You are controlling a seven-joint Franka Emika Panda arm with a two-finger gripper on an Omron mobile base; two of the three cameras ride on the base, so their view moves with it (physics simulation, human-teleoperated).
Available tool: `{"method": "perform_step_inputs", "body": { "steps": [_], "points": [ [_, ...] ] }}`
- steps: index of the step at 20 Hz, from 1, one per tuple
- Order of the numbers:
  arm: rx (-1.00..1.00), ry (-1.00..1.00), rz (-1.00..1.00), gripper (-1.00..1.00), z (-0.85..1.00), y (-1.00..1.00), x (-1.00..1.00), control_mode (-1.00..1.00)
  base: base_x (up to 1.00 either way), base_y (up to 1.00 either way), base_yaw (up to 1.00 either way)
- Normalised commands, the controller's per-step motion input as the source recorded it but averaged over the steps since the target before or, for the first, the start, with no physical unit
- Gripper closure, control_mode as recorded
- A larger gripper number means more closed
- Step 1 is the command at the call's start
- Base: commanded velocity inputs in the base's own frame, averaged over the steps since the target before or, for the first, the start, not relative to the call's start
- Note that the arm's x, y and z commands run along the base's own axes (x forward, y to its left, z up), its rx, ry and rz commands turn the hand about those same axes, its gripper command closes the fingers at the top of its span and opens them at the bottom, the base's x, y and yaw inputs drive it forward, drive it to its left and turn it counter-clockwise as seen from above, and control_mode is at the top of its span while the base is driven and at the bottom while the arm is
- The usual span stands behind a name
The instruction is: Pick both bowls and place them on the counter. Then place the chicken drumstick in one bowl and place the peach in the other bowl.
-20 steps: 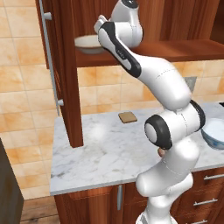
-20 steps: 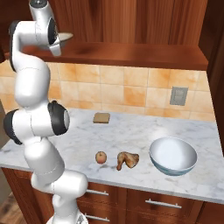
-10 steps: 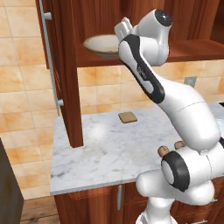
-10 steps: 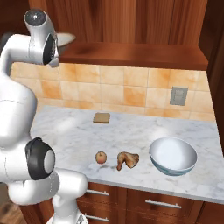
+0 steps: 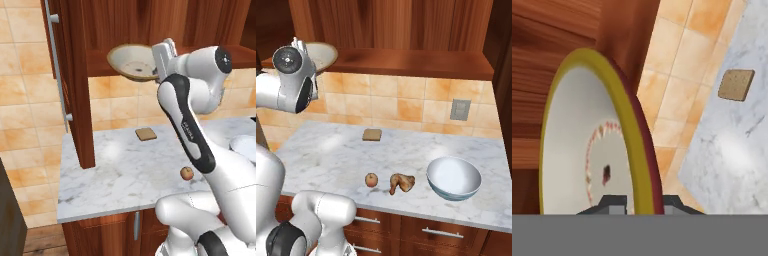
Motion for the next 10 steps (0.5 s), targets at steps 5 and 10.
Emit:
{"method": "perform_step_inputs", "body": {
  "steps": [5, 10],
  "points": [
    [0.03, 0.00, 0.00, 1.00, 0.00, -0.42, -0.96, -1.00, 0.00, 0.00, 0.00],
    [0.00, 0.00, 0.00, 1.00, -0.02, -0.37, -0.81, -1.00, 0.00, 0.00, 0.00]
  ]
}}
